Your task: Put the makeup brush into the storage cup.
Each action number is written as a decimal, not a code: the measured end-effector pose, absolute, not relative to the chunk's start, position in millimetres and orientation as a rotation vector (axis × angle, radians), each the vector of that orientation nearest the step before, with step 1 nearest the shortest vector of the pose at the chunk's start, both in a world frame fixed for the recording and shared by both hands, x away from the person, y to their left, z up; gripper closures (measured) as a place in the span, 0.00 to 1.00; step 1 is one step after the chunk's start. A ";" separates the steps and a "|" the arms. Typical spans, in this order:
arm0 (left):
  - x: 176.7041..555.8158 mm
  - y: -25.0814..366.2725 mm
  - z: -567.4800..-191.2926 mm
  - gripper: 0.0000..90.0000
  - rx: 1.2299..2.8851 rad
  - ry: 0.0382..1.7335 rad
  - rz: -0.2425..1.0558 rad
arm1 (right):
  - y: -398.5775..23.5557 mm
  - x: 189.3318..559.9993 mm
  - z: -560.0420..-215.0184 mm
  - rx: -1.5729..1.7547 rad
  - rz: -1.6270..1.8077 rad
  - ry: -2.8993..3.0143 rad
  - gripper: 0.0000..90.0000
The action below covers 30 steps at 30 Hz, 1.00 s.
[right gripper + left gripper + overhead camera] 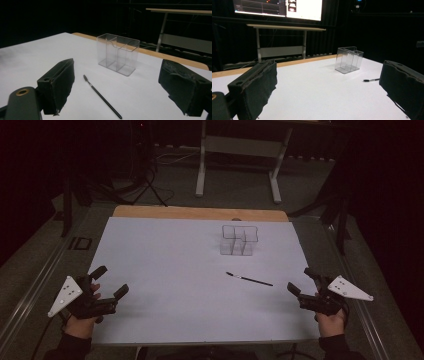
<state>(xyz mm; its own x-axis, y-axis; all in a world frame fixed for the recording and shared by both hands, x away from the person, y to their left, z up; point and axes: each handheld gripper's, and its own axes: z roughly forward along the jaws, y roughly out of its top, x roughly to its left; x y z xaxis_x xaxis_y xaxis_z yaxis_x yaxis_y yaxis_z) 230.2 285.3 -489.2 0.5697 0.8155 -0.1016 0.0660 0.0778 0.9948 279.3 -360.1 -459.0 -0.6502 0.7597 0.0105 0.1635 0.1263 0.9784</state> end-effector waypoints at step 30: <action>229.9 282.4 -481.0 0.02 1.347 0.804 0.686 | -346.0 284.1 -432.1 0.906 1.551 2.070 0.12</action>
<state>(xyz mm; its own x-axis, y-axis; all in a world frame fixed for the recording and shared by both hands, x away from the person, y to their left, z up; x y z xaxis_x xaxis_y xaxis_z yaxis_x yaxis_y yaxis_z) 229.9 282.4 -481.0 0.5649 0.8185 -0.1051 0.0248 0.1105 0.9936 284.1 -346.0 -432.1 -0.7109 0.7004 0.0644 0.2585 0.1750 0.9500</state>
